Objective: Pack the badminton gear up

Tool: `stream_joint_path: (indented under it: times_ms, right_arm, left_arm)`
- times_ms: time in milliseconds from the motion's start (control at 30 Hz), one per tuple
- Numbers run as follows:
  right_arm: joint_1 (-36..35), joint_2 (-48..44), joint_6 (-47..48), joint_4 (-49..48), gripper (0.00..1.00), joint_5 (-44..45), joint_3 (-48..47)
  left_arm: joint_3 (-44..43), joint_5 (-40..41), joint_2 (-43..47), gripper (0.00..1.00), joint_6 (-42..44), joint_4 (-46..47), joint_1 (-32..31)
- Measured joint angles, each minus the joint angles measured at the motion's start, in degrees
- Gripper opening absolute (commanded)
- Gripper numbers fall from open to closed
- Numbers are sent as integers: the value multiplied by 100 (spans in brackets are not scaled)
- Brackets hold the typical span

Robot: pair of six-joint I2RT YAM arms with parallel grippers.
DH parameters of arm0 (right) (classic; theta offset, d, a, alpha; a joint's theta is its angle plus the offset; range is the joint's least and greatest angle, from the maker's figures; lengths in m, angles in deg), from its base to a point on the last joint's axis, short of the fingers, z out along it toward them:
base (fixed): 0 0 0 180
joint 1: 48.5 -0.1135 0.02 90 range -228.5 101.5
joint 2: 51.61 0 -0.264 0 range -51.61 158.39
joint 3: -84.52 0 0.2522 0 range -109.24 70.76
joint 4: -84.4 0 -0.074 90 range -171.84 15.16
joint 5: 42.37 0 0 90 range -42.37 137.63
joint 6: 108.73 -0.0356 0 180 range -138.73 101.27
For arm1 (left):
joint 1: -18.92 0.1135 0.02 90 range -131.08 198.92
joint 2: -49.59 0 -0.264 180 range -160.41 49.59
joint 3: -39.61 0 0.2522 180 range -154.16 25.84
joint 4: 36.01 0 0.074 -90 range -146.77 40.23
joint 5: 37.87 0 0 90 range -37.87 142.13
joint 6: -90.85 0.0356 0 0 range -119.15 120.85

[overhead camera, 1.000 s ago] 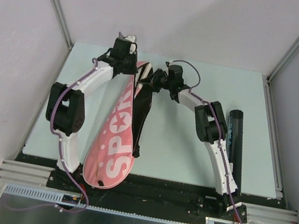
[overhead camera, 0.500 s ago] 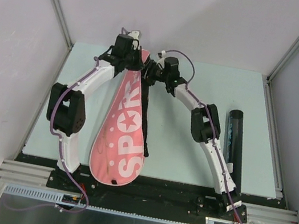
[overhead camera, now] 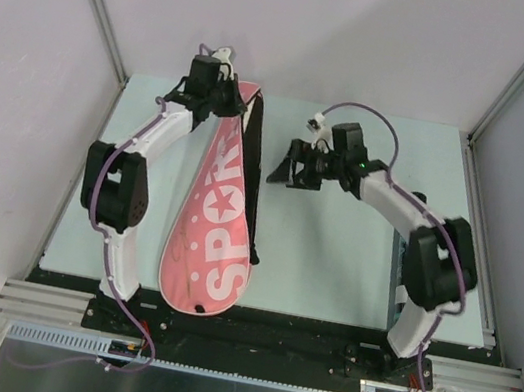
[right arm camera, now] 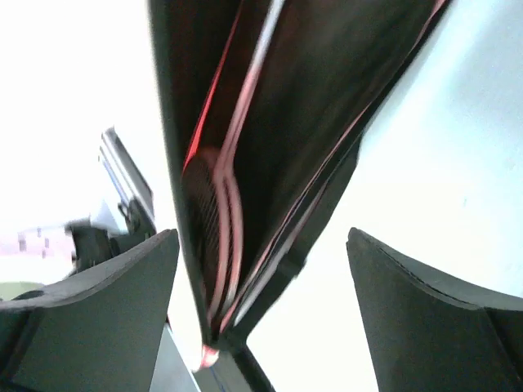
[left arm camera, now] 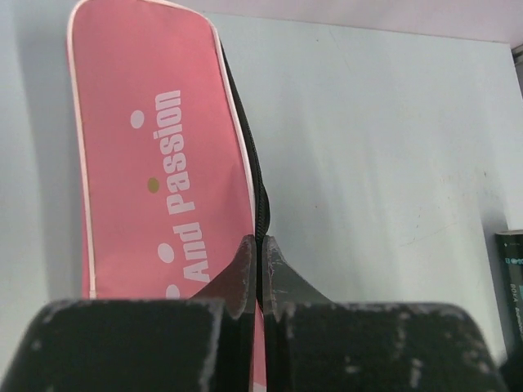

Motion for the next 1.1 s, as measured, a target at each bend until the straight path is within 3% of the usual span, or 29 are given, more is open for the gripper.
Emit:
stream_joint_path:
  times_ms: [133, 167, 200, 267, 400, 500, 533, 567, 667, 767, 900, 967, 1000, 1100]
  right_arm:
    - [-201, -1237, 400, -516, 86, -129, 1504]
    - [-258, -1360, 389, -673, 86, -173, 1786]
    - [-337, -1449, 343, -935, 86, -245, 2170]
    - [-435, -1464, 240, -1189, 86, -310, 2669]
    - [-299, -1421, -199, -1690, 86, -295, 3285]
    - [-66, -1008, -997, -3056, 88, -452, 3322]
    - [-2, -763, -1346, -3672, 99, -520, 3296]
    - [44, -420, -1711, -4332, 100, -603, 3233]
    - [61, 664, -2758, -5960, 99, -723, 2924]
    - [37, 1445, -3296, -6701, 100, -811, 2730]
    - [-118, 1563, -3141, -6435, 98, -592, 2288]
    - [-251, 1593, -2896, -5969, 93, -358, 2031]
    - [-332, 1600, -2771, -5724, 84, -203, 1923]
    - [-573, 1644, -2461, -5073, 81, 258, 1580]
  left_arm:
    - [-24, -72, -205, 0, 2, 87, 0]
    - [-31, -98, -249, 6, 7, 98, 7]
    - [-50, -114, -286, 19, 13, 90, 15]
    - [-184, -157, -369, 24, 31, -37, 46]
    - [-402, -190, -391, 19, 133, -251, 92]
    - [-385, -177, -264, 27, 208, -369, 107]
    - [-350, -179, -197, 32, 214, -393, 107]
    - [-313, -186, -120, 40, 214, -431, 107]
    - [70, -210, 251, 44, 170, -455, 107]
    - [765, -236, 852, 47, 92, -535, 107]
    - [1631, -273, 1718, 48, 57, -623, 83]
    - [2046, -258, 2214, 48, 59, -662, 66]
    - [2234, -254, 2468, 48, 61, -667, 61]
    - [2730, -216, 3161, 51, 63, -656, 52]
